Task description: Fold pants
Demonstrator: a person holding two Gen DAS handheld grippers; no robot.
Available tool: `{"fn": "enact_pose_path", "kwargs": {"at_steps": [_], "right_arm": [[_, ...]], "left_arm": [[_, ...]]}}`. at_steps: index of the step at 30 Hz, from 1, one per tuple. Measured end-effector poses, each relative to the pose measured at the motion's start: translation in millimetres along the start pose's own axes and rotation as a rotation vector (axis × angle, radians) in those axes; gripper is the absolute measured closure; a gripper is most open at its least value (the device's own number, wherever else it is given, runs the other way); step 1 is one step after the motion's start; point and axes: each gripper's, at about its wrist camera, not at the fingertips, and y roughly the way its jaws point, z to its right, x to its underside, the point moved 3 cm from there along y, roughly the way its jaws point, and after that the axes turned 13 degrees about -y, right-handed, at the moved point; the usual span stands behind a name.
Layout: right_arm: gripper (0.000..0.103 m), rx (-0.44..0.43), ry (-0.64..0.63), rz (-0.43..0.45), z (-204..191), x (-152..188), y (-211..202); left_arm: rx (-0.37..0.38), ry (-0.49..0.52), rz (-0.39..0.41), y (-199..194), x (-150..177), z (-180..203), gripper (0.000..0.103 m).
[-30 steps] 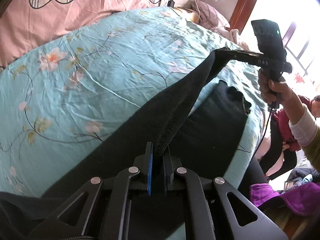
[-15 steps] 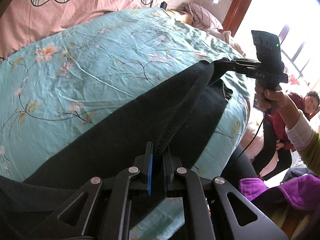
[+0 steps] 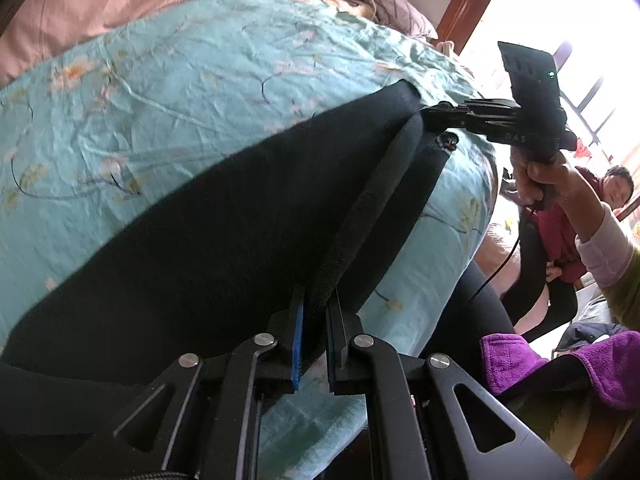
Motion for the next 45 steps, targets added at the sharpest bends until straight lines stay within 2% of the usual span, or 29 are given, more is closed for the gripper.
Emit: {"fn": "enact_pose_path", "kwargs": {"at_steps": [2,3,5,7,8,9,10,15,20,27,36,41,45], "right_arm": [[0.094,-0.009,0.01,-0.014,-0.5,2.8,3.5],[0.089,-0.011,0.014,-0.014,-1.4,4.2,3.5],[0.083,-0.017,0.029,-0.014,-2.9,5.5,0.7],[0.072,-0.004,0.039,-0.011,-5.3,5.0,-6.6],[0.058,0.012,0.044,-0.009,-5.7,4.1,-11.4],[0.048,0.022,0.046,-0.004,-6.8,2.5,-15.6],[0.046,0.036,0.044,0.011,-8.5,0.6,-22.5],[0.043,0.042,0.061,0.131,-21.6,-18.9,-51.8],[0.041,-0.041,0.06,0.17,-46.9,-39.4,-36.6],[0.041,-0.167,0.018,0.155,-92.8,-65.0,6.0],[0.041,-0.293,-0.067,0.121,-146.8,-95.6,47.9],[0.041,-0.357,-0.094,0.113,-168.1,-110.3,66.7],[0.041,-0.404,-0.116,0.102,-183.8,-117.1,78.6]], "left_arm": [[0.013,-0.009,-0.006,2.6,3.2,-0.7,0.088],[0.017,-0.012,-0.005,3.4,5.2,-0.5,0.086],[0.03,-0.018,-0.01,3.9,8.7,0.1,0.075],[0.04,-0.027,-0.005,2.4,12.0,-0.3,0.071],[0.044,-0.034,-0.004,1.9,13.4,-1.0,0.068],[0.05,-0.046,0.0,0.4,14.9,-2.2,0.067],[0.057,-0.06,0.005,-1.7,15.9,-4.2,0.065],[0.064,-0.134,0.052,-19.0,22.5,-18.3,0.065],[0.036,-0.217,0.117,-45.3,30.2,-41.7,0.064],[-0.02,-0.354,0.216,-93.5,45.5,-92.8,0.062],[-0.086,-0.617,0.311,-146.4,67.8,-171.3,0.059],[-0.129,-0.701,0.35,-168.2,72.1,-201.9,0.057],[-0.17,-0.728,0.385,-187.6,76.0,-220.6,0.055]]}}
